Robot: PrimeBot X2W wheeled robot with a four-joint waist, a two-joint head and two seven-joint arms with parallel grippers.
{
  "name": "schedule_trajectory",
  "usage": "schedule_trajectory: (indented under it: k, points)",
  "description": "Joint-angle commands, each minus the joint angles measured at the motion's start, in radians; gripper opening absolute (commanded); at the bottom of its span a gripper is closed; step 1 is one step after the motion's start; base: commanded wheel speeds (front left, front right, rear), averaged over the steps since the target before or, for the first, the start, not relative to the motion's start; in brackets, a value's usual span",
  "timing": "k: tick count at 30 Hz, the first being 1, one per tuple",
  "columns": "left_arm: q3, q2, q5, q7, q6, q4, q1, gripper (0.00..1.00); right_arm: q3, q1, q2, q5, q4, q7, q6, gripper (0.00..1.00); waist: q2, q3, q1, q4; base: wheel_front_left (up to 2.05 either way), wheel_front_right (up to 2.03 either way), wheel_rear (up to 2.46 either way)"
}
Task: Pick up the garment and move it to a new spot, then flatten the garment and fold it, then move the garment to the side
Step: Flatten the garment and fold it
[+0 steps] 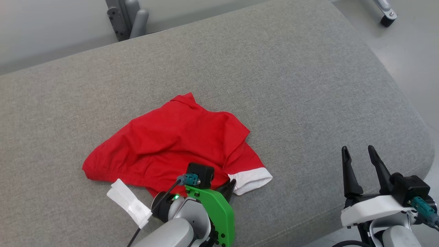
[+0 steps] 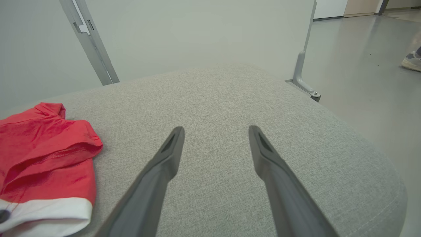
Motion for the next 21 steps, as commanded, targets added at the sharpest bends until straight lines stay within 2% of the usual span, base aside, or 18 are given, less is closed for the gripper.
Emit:
schedule_trajectory:
  k: [1,7,8,9,10,11,21]
  points:
    - [0.0,0.0,-0.011,-0.007,-0.004,0.006,0.017,0.23,-0.001,0.0,-0.001,-0.005,-0.003,-0.003,0.0,1.0,0.0,0.001,0.0,0.0,0.0,0.0,0.0]
    - [-0.002,-0.005,-0.013,-0.008,-0.002,0.004,0.013,0.27,-0.002,-0.008,-0.001,-0.003,-0.003,-0.003,0.0,1.0,0.0,0.01,0.0,-0.001,0.0,0.0,0.0]
    - [-0.002,-0.005,-0.013,-0.008,-0.002,0.003,0.012,0.24,-0.002,-0.009,-0.001,-0.002,-0.003,-0.003,0.0,1.0,0.0,0.011,0.0,-0.001,0.0,0.0,0.0]
    - [-0.003,-0.005,-0.013,-0.007,-0.003,0.002,0.01,0.16,-0.002,-0.009,-0.001,-0.002,-0.003,-0.003,0.0,1.0,0.0,0.012,0.0,-0.002,0.0,0.0,0.0]
    - [-0.005,-0.006,-0.012,-0.005,-0.005,0.001,0.008,0.02,-0.002,-0.01,-0.001,-0.001,-0.003,-0.003,0.0,1.0,0.0,0.013,0.0,-0.003,0.0,0.0,0.0]
    - [-0.005,-0.007,-0.012,-0.003,-0.007,-0.001,0.004,0.0,-0.002,-0.011,-0.001,-0.001,-0.003,-0.003,0.0,1.0,0.0,0.014,0.0,-0.003,0.0,0.0,0.0]
    - [-0.017,-0.011,0.01,0.017,-0.016,-0.057,-0.05,0.0,0.003,-0.015,-0.001,0.006,0.001,-0.003,0.0,1.0,0.0,0.016,0.0,-0.019,0.0,0.0,0.0]
